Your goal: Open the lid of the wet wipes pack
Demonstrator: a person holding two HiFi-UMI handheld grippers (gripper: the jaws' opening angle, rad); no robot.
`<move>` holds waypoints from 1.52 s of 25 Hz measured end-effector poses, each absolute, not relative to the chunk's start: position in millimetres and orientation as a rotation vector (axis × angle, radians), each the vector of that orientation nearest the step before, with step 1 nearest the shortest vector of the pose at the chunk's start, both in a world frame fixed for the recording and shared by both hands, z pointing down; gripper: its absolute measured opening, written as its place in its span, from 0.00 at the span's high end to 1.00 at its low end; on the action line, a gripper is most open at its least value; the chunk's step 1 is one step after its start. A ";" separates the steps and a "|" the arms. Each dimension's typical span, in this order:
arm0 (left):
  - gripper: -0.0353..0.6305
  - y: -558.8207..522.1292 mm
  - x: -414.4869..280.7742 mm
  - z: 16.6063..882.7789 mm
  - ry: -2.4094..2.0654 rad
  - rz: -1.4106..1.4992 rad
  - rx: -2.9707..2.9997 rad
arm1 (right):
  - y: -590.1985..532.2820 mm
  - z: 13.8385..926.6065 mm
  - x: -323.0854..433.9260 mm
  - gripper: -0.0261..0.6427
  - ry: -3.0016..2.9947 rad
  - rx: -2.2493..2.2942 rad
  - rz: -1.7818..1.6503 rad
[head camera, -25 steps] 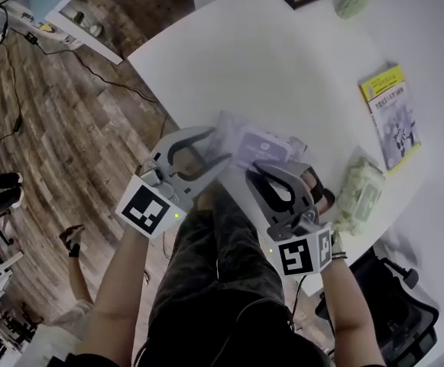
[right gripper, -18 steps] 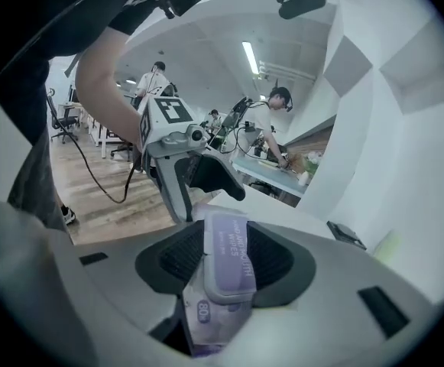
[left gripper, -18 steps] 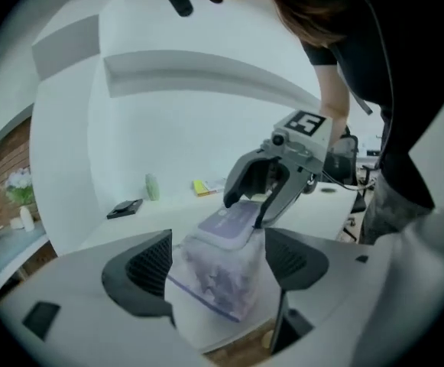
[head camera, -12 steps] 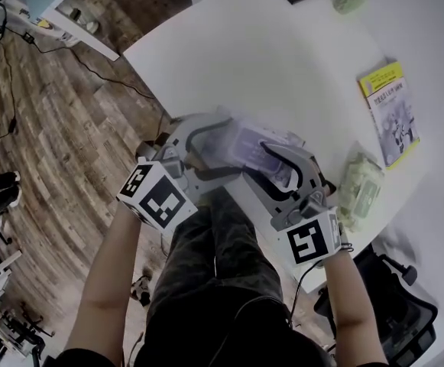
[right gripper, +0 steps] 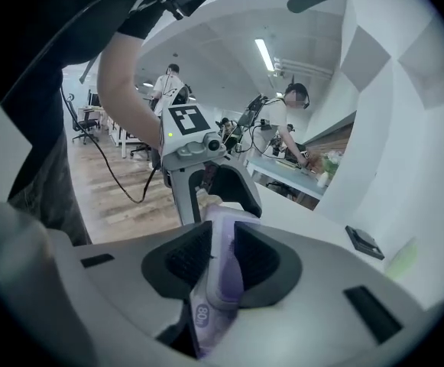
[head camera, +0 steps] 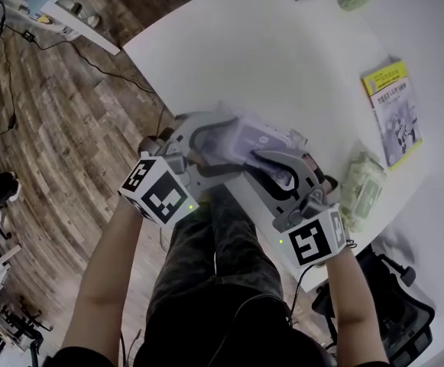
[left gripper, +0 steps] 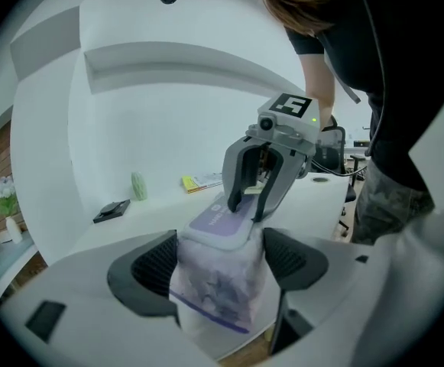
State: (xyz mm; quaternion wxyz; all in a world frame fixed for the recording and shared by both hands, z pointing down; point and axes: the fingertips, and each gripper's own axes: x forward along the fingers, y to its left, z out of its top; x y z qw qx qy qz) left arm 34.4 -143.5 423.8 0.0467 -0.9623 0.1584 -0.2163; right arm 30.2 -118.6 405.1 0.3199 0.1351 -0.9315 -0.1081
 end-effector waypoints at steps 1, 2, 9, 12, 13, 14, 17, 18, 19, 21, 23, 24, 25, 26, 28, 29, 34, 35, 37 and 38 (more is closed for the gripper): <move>0.40 -143.8 34.5 424.1 0.484 -0.667 -2.929 | -117.5 404.0 29.9 0.82 -2.457 0.348 -0.273; 0.40 -144.0 34.5 424.6 0.485 -0.675 -2.920 | -116.9 403.2 29.6 0.84 -2.463 0.343 -0.260; 0.40 -144.3 34.8 427.0 0.502 -0.673 -2.901 | -120.5 385.0 32.5 0.92 -2.554 0.375 -0.110; 0.40 -144.6 35.6 427.3 0.504 -0.675 -2.898 | -125.6 377.1 35.8 0.92 -2.573 0.400 -0.086; 0.40 -144.3 35.6 427.8 0.505 -0.677 -2.898 | -126.0 376.5 36.4 0.92 -2.571 0.398 -0.087; 0.40 -144.1 35.7 428.1 0.505 -0.679 -2.897 | -126.1 376.2 36.7 0.92 -2.566 0.396 -0.093; 0.40 -144.5 36.0 426.7 0.512 -0.676 -2.899 | -125.8 375.4 36.9 0.92 -2.559 0.398 -0.110; 0.40 -144.7 36.0 426.6 0.515 -0.676 -2.899 | -126.1 374.9 37.0 0.92 -2.560 0.401 -0.113; 0.40 -144.9 36.2 426.8 0.518 -0.676 -2.898 | -126.7 374.2 37.4 0.92 -2.561 0.404 -0.115; 0.40 -145.2 36.9 427.4 0.522 -0.677 -2.896 | -129.4 371.6 39.1 0.92 -2.565 0.419 -0.114; 0.40 -145.4 37.6 428.1 0.527 -0.678 -2.897 | -133.7 367.8 41.0 0.92 -2.580 0.448 -0.102; 0.40 -145.6 37.9 428.2 0.531 -0.677 -2.898 | -135.9 366.1 41.9 0.92 -2.589 0.466 -0.091; 0.40 -145.8 38.2 428.2 0.537 -0.677 -2.899 | -137.9 364.7 42.7 0.92 -2.598 0.484 -0.076; 0.40 -145.8 38.3 428.1 0.542 -0.676 -2.900 | -139.5 363.5 43.2 0.92 -2.608 0.501 -0.060; 0.40 -145.8 38.2 427.8 0.554 -0.676 -2.902 | -142.5 361.2 43.8 0.92 -2.626 0.536 -0.033; 0.40 -145.9 38.2 427.5 0.558 -0.676 -2.902 | -144.5 359.6 44.3 0.92 -2.633 0.555 -0.023; 0.40 -146.5 38.1 427.6 0.575 -0.675 -2.906 | -161.7 348.6 47.7 0.92 -2.678 0.651 -0.002; 0.40 -146.5 38.0 427.7 0.576 -0.676 -2.906 | -165.1 346.9 48.4 0.92 -2.683 0.662 -0.005; 0.40 -146.7 38.0 427.7 0.577 -0.680 -2.905 | -170.7 344.2 49.0 0.92 -2.693 0.677 -0.009; 0.40 -146.8 38.1 427.6 0.576 -0.682 -2.905 | -173.1 343.3 49.2 0.92 -2.698 0.682 -0.008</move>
